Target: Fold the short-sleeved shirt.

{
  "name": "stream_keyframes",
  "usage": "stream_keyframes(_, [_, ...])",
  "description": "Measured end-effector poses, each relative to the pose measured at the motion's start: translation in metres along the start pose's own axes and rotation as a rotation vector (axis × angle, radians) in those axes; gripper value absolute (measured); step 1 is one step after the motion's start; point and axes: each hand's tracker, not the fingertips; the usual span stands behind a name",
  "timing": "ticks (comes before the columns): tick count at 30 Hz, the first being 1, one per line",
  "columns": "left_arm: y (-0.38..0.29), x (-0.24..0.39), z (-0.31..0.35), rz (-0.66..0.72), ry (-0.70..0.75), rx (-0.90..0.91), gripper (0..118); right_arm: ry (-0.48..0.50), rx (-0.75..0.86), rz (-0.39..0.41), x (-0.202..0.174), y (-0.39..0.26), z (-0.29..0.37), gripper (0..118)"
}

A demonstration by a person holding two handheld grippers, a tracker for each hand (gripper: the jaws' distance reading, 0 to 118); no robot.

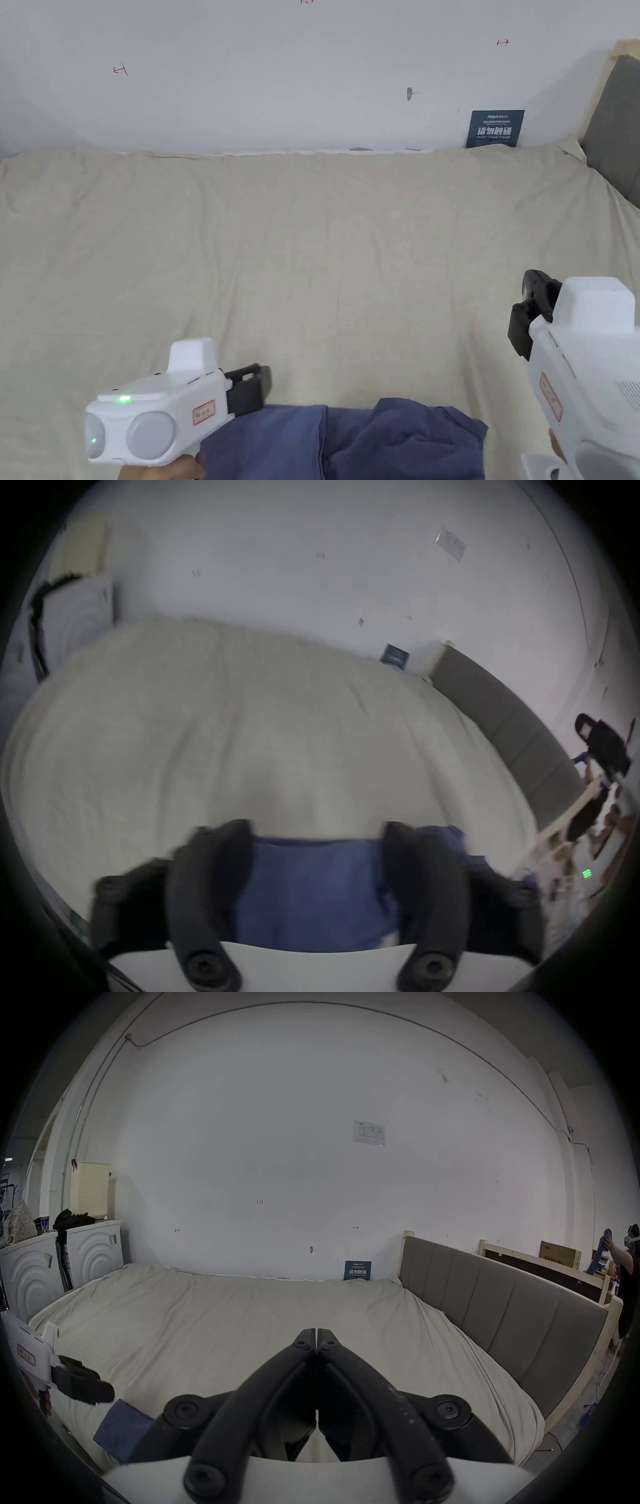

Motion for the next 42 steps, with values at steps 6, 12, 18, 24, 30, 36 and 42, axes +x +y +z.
stream_keyframes(6, [-0.036,-0.008,-0.02,-0.119,0.071,-0.01,0,0.006,-0.003,-0.006,0.001,-0.001,-0.001,1])
stream_keyframes(12, [-0.074,0.034,-0.049,-0.213,0.037,-0.086,0,0.0,-0.014,-0.006,0.007,-0.006,-0.001,1])
stream_keyframes(18, [-0.083,0.084,-0.064,-0.258,-0.048,-0.15,0,-0.017,-0.024,0.0,0.017,-0.007,0.001,1])
stream_keyframes(24, [-0.102,0.1,-0.073,-0.294,-0.015,-0.201,0,-0.034,-0.029,-0.001,0.025,-0.009,0.004,1])
stream_keyframes(30, [-0.069,0.078,-0.046,-0.192,-0.094,-0.15,0,-0.04,-0.028,-0.004,0.026,-0.006,0.005,1])
stream_keyframes(36, [-0.034,0.008,-0.026,-0.062,-0.143,-0.114,1,-0.016,-0.01,0.0,0.015,0.002,0.004,1])
stream_keyframes(42, [-0.026,-0.068,-0.024,0.181,-0.198,-0.2,16,0.015,-0.011,0.007,0.0,0.003,-0.002,1])
